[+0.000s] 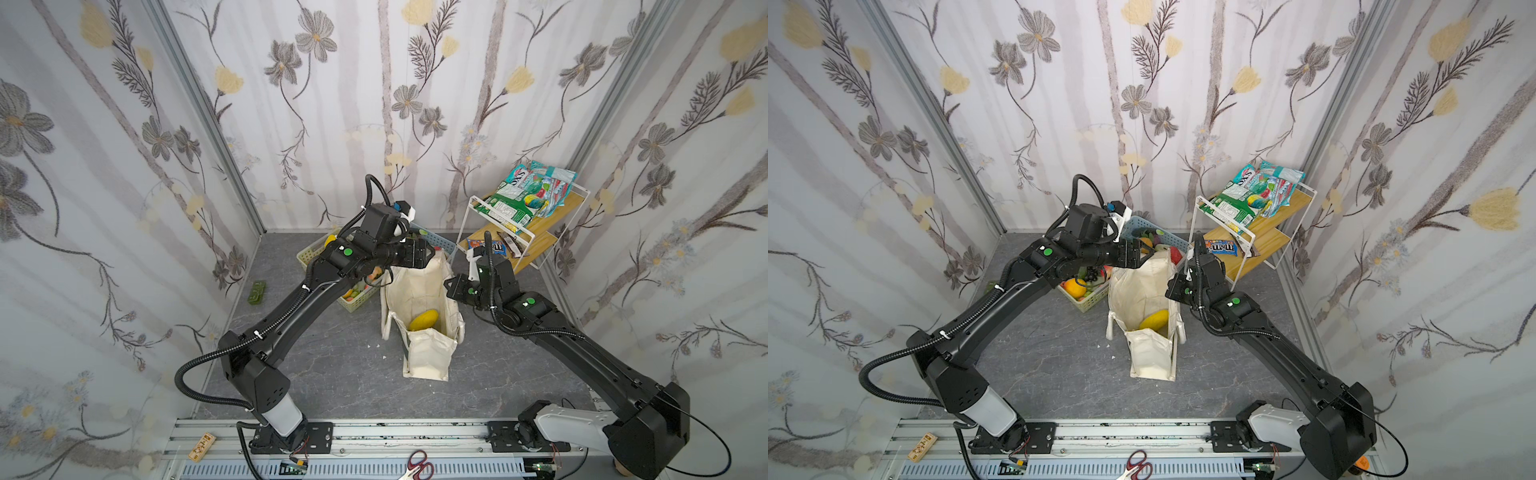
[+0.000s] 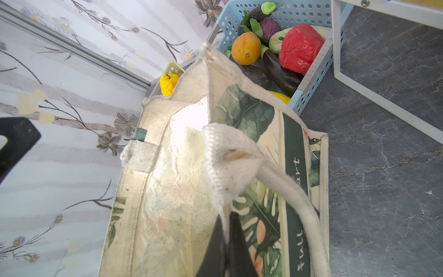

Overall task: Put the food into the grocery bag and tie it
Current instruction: 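Open the left gripper and withdraw it toward the fruit basket, then lower the left gripper onto the green-orange papaya in the fruit basket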

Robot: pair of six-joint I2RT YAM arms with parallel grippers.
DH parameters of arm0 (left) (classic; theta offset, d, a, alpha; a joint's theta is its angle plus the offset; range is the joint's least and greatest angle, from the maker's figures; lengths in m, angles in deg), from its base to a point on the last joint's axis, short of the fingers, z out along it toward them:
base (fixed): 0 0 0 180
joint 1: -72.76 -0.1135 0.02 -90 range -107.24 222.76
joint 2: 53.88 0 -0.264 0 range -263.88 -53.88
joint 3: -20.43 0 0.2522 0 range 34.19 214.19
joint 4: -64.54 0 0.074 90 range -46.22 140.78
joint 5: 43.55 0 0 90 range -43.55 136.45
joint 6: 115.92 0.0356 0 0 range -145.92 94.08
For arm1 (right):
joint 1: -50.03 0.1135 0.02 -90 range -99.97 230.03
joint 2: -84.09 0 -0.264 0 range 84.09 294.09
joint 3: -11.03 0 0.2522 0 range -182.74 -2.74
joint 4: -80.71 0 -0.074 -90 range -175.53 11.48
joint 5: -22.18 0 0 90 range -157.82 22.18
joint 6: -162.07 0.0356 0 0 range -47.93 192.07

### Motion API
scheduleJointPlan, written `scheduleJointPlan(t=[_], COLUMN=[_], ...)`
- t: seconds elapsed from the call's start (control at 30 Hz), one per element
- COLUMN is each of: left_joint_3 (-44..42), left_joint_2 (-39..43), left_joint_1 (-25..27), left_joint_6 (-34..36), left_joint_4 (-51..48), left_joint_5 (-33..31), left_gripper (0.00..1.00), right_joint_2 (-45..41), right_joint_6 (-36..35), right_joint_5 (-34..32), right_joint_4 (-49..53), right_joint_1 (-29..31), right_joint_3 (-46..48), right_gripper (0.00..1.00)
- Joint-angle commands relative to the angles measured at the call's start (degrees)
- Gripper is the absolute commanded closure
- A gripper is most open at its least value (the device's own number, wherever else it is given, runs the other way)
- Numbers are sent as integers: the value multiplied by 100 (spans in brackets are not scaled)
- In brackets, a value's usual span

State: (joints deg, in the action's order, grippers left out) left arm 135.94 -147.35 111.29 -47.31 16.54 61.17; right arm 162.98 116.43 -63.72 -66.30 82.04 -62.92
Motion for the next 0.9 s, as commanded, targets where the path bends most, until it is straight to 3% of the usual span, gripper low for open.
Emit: scheduleJointPlan(t=[0.0, 0.37, 0.87], left_joint_3=[-35, -706, -1585], left_joint_2=[122, 330, -248], left_joint_1=[-213, -1384, -2640], left_joint_6=[-67, -66, -181], left_joint_4=[-37, 84, 596], left_joint_5=[-210, -800, -759], left_gripper=[20, 19, 17], right_joint_2=[3, 82, 74], right_joint_6=[25, -67, -85], right_joint_5=[-6, 78, 60], right_joint_4=[-68, 125, 218], right_joint_1=[0, 16, 40], right_joint_3=[-15, -203, -301], right_gripper=[97, 97, 97])
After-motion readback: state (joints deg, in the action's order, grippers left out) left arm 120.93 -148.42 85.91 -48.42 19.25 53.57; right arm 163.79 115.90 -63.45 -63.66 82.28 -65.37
